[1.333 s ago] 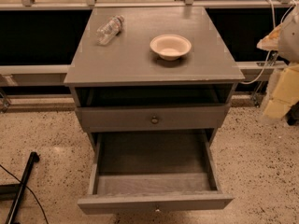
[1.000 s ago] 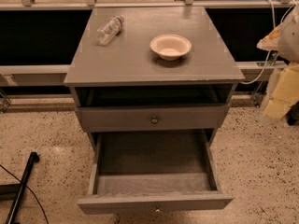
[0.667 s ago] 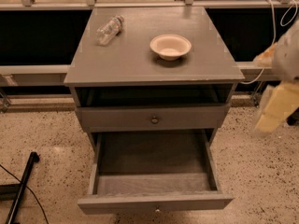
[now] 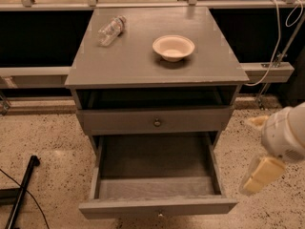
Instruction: Close middle drawer
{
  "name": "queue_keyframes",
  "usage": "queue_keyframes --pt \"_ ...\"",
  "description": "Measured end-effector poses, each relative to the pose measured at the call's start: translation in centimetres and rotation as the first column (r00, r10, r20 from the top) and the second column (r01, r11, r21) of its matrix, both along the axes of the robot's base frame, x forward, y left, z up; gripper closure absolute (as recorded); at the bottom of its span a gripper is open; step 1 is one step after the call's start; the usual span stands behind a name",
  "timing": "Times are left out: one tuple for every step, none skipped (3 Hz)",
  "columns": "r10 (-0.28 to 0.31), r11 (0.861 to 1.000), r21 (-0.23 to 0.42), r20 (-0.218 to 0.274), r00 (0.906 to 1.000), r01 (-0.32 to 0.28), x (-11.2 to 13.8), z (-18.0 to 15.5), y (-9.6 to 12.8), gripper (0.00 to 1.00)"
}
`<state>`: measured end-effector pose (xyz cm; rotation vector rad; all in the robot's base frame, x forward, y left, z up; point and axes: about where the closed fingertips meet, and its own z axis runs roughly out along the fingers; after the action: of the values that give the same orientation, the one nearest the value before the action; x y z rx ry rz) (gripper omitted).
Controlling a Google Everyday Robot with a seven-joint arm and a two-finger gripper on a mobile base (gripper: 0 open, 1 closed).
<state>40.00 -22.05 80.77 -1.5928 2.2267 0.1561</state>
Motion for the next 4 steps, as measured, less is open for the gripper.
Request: queue_keyframes --pt "0.006 1.000 -0.010 -0.002 1.0000 -0.006 -0.6 -1.2 -0.2 0.00" --pt "0.000 1.000 -0.014 -0.034 0.9994 -0.001 -0.2 -3.1 -0.2 0.00" --pt "0.030 0.999 0.023 -0.043 0.9986 -0.029 -2.0 -7.2 1.0 0.00" --pt "0.037 0.988 0.149 -0.004 0.9993 -0.036 -3.8 -13.5 1.0 0.00"
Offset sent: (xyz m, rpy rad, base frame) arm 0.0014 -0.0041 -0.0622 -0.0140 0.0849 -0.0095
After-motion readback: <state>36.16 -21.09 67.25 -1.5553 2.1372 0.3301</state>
